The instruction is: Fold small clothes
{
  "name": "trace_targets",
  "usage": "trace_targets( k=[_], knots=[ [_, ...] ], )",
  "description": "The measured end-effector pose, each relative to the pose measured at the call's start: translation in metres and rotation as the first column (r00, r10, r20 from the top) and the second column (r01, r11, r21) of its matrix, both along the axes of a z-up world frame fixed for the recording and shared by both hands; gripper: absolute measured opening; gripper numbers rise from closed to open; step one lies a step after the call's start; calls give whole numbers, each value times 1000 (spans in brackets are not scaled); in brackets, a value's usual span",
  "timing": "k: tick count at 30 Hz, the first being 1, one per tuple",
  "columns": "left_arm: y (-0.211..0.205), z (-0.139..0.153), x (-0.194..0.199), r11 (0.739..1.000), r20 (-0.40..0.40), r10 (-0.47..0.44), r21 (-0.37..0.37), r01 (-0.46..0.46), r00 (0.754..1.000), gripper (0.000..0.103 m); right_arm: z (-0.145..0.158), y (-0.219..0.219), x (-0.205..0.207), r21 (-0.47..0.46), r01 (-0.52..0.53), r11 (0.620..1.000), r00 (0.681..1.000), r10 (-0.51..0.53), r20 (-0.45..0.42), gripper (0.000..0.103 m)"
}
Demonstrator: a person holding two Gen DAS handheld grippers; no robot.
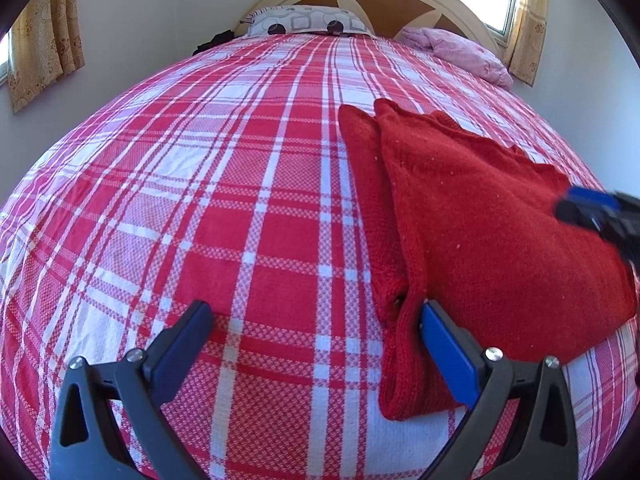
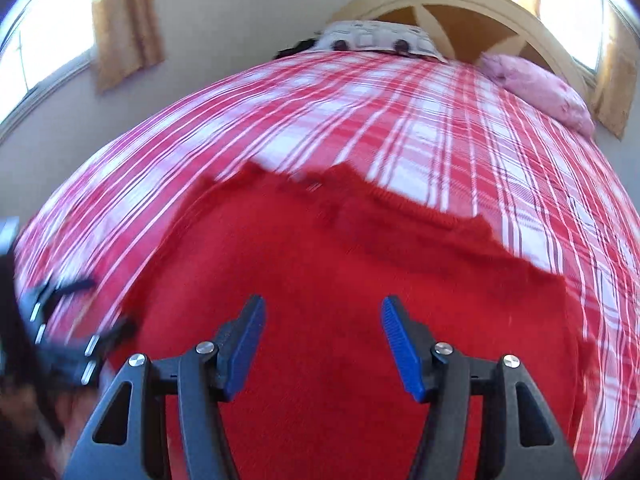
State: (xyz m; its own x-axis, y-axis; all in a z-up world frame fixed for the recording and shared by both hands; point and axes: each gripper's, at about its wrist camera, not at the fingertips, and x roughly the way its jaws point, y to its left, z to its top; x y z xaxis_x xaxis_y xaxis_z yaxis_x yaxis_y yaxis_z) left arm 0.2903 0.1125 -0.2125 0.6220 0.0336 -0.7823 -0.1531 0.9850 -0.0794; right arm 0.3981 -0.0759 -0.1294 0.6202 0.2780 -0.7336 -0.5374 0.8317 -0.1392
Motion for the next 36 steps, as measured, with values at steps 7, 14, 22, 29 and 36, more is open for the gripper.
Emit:
trace_targets(
  k=[7,14,22,29,36],
  knots=[
    [3,3,7,1000,-42,-12,-13,12,999,103,-26,4,-97,-125,-84,989,992,95,84,61],
    [8,20,12,999,-26,-34,27,35,999,103,-47,29,-134,-215,-131,968,972,168,167,61],
    [57,28,29,998,19,54,16,-54,998,103,-51,62,-145,-214,-165,963,955,210,210,61],
    [82,0,29,993,-14,98,-58,-99,995,103,-61,96,-151,-275,-206,939,931,274,239,61],
    [72,-2,32,998,-22,56,-37,-56,998,103,-81,129,-153,-411,-160,898,900,303,313,61]
  ],
)
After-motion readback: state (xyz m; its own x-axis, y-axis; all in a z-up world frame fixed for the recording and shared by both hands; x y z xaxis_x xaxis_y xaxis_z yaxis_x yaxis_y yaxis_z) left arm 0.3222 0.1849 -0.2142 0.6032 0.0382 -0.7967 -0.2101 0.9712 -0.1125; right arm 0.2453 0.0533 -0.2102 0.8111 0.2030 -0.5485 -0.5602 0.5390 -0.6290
